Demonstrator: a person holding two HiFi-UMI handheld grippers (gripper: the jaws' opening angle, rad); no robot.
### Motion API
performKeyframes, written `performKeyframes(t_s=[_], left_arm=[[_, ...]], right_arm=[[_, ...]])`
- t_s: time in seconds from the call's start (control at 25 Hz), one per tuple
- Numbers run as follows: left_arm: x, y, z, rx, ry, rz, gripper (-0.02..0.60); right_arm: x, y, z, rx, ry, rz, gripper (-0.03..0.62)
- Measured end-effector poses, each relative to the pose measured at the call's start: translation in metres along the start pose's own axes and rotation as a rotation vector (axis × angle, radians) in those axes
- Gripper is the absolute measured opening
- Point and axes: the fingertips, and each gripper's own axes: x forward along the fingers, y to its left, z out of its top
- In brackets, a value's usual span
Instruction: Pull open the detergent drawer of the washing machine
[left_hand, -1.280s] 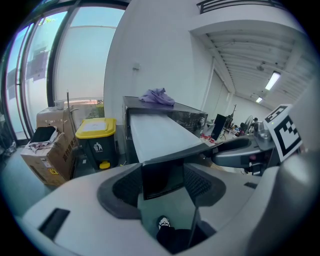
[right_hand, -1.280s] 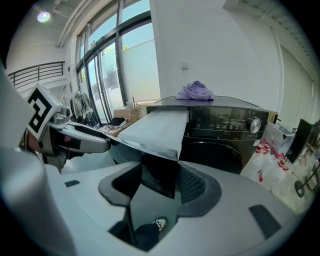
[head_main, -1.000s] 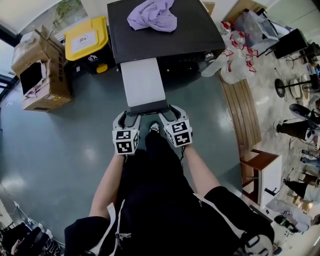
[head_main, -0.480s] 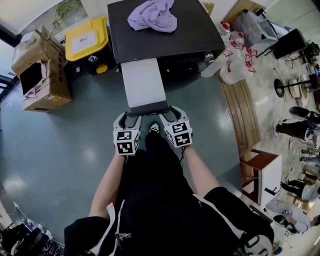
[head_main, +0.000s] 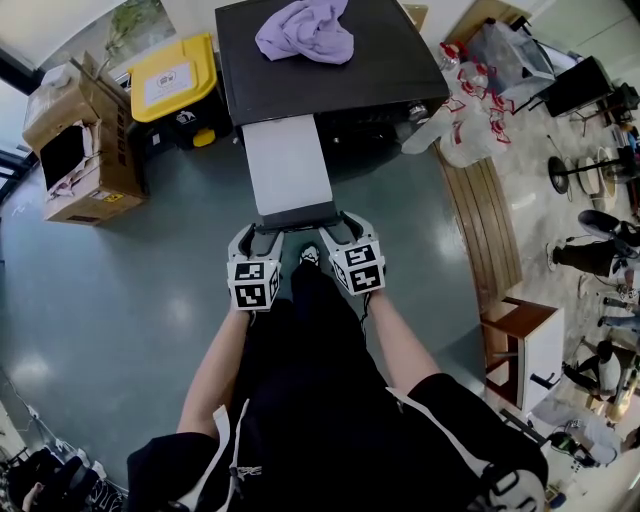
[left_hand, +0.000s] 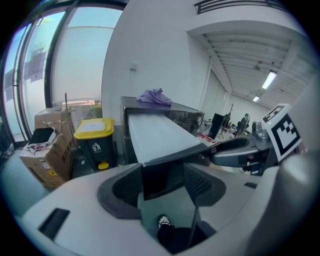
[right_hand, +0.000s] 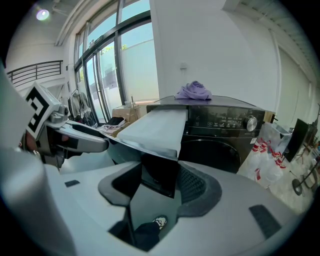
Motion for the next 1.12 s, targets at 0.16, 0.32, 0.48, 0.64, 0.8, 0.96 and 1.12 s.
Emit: performKeyframes(t_s=[0.16,0.32,0.48,0.64,0.8,0.96,1.12], left_arm=[[-0.001,0.000,-0.002,0.006,0.003,-0.008,0.258],[-0.001,-0.005,-0.008,0.031,0.013,-0.029,0.259],[-0.002,-0.003,-0.011,0.021,0.005,-0.025,0.259],[-0.006,-0.002,-0.013,-0.003,0.007,-0.036,0.258],[-0.019,-0.005,-0.018,-0.021,0.005,-0.056,0.258],[-0.035,-0.010,-0.025,-0.028,0.019,-0.084,0.258],[-0.051,-0.015,-0.025,-0.040,0.017,-0.103,0.258]], right_arm=[[0.001,0.001,-0.002,0.003,0.003,-0.005,0.225],[0.003,0.000,-0.012,0.025,0.027,-0.037,0.225],[0.002,-0.001,-0.013,0.048,0.006,-0.071,0.239],[-0.006,0.000,-0.016,0.046,0.011,-0.086,0.249],[-0.019,0.010,-0.024,0.069,0.010,-0.096,0.227],[-0.034,0.024,-0.030,0.093,0.017,-0.105,0.221],[-0.050,0.038,-0.027,0.095,0.013,-0.113,0.209]])
